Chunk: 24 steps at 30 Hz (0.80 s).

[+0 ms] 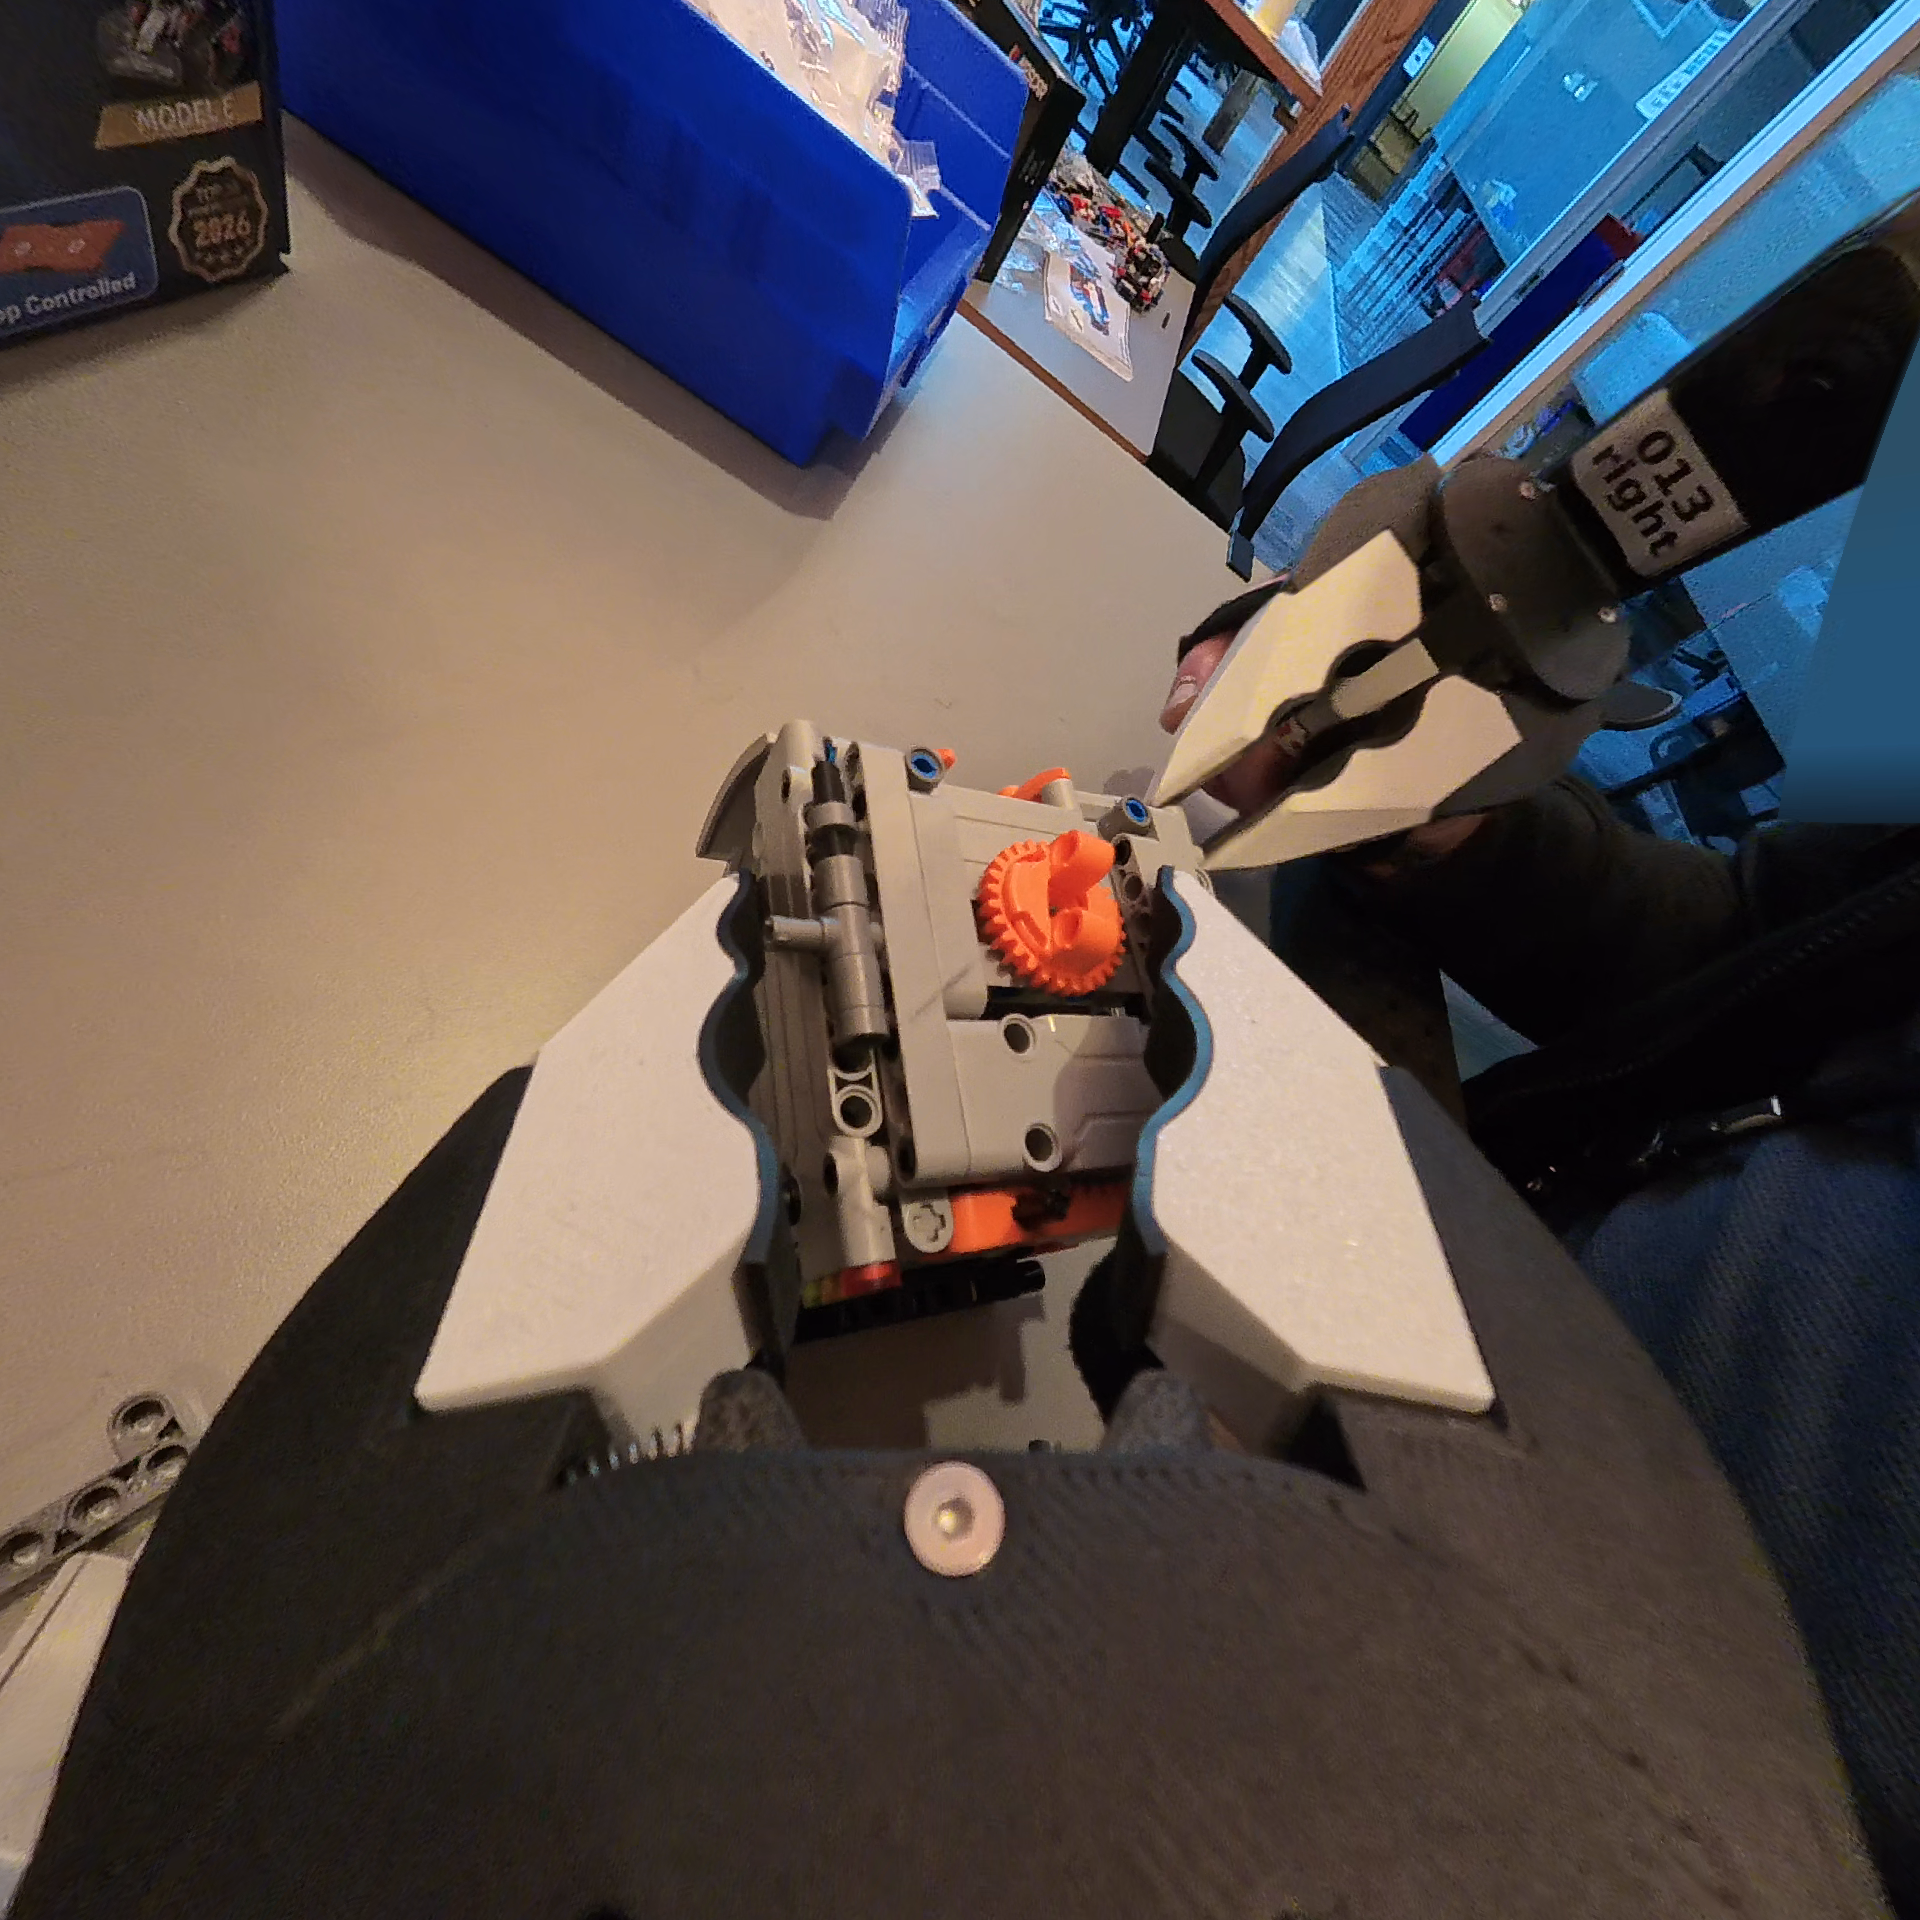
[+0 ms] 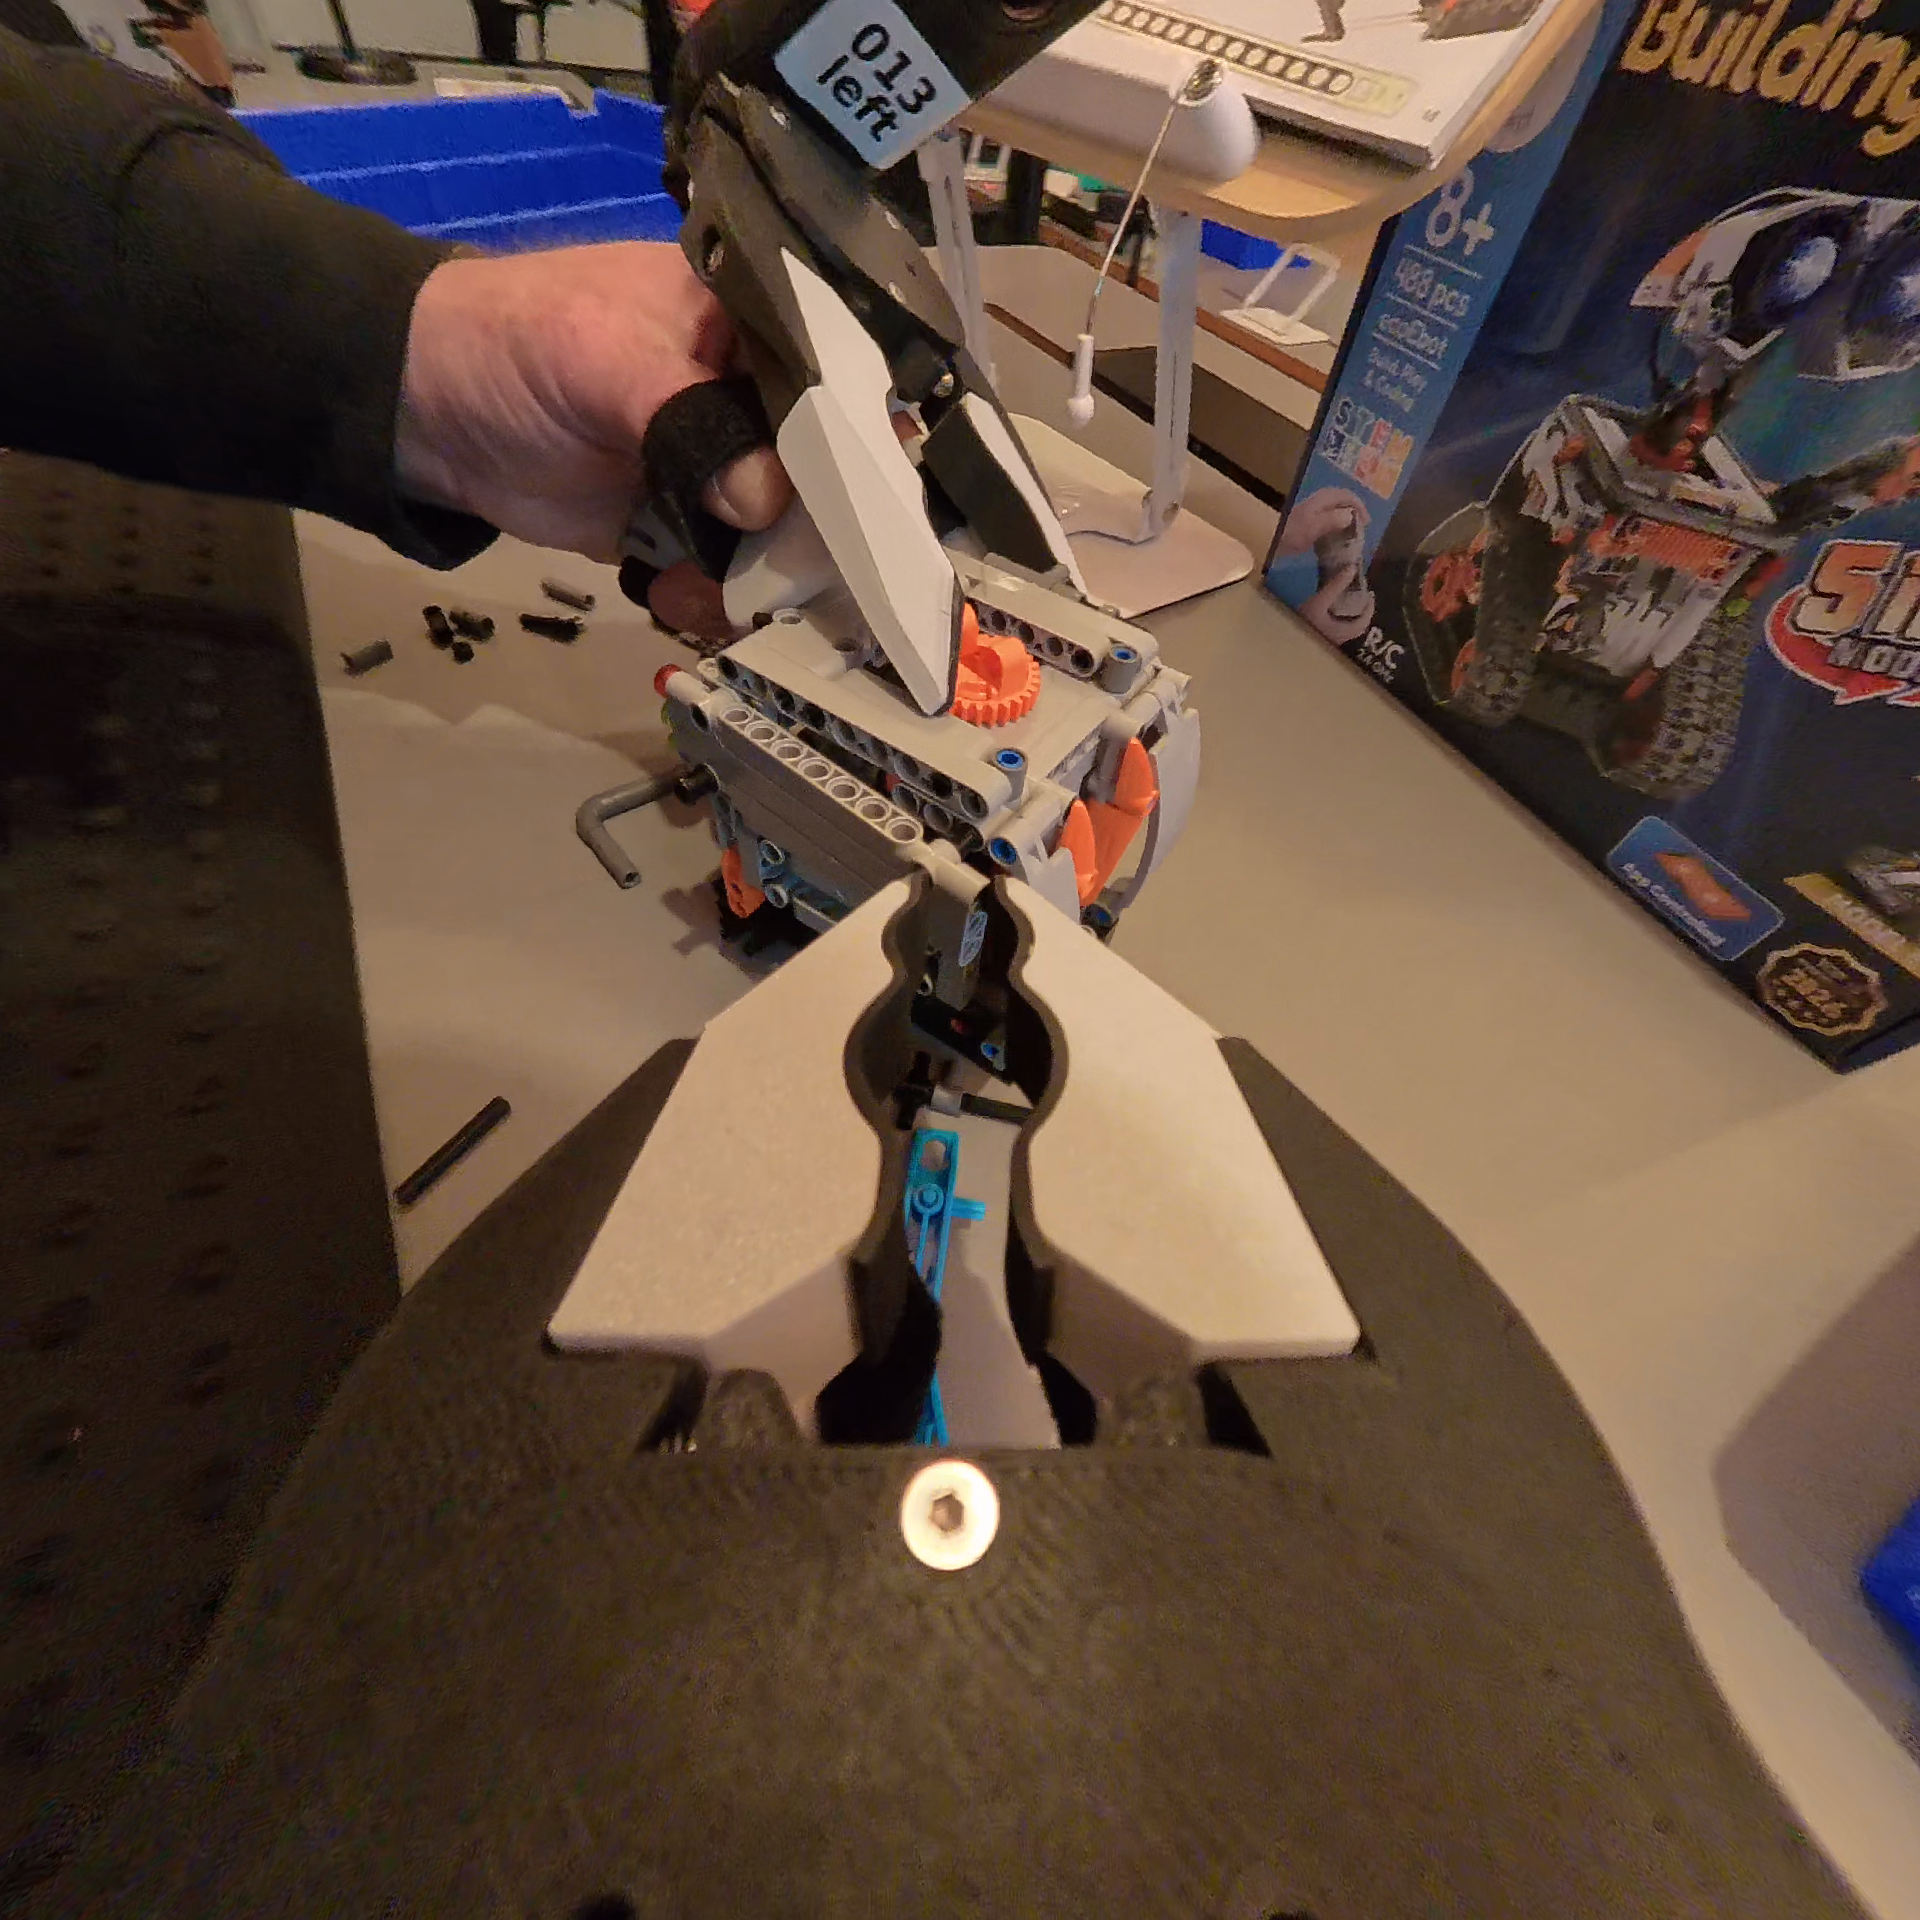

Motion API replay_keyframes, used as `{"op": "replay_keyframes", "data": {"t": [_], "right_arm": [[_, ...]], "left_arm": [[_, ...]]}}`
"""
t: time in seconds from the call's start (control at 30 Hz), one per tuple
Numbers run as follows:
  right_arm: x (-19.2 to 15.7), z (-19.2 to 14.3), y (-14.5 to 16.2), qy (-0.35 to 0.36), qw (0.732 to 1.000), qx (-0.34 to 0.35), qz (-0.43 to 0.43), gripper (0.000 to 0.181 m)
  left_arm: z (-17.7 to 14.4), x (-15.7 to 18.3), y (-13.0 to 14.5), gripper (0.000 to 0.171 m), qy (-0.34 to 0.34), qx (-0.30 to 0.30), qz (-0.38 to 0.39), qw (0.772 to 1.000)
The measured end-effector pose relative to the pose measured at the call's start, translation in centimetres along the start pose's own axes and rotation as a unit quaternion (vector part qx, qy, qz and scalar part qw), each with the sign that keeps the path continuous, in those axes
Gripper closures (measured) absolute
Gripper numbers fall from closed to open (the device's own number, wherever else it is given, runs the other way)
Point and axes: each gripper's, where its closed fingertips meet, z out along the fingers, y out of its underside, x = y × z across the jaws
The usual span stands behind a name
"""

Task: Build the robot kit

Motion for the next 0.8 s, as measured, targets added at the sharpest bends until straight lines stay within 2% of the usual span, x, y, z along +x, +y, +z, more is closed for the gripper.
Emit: {"op": "replay_keyframes", "data": {"t": [0.3,0.53,0.7,0.77,0.8], "right_arm": [[-0.10,0.05,-0.13,-0.047,0.999,0.002,0.000,0.176],[-0.58,-0.01,-0.18,-0.119,0.993,0.004,0.004,0.175],[-0.17,0.14,-0.07,-0.101,0.995,-0.007,-0.005,0.175],[-0.18,0.09,-0.19,-0.098,0.995,-0.001,0.003,0.175],[-0.27,0.11,-0.22,-0.099,0.995,0.000,0.005,0.175]], "left_arm": [[0.06,0.20,0.19,0.098,0.007,0.002,-0.006,1.000],[0.11,0.41,0.29,0.098,0.021,-0.004,-0.008,1.000],[-0.23,0.16,0.19,0.096,0.003,-0.029,0.015,0.999],[-0.32,0.48,0.36,0.089,-0.017,-0.057,0.049,0.997],[-0.36,0.75,0.26,0.079,-0.026,-0.067,0.059,0.996]]}}
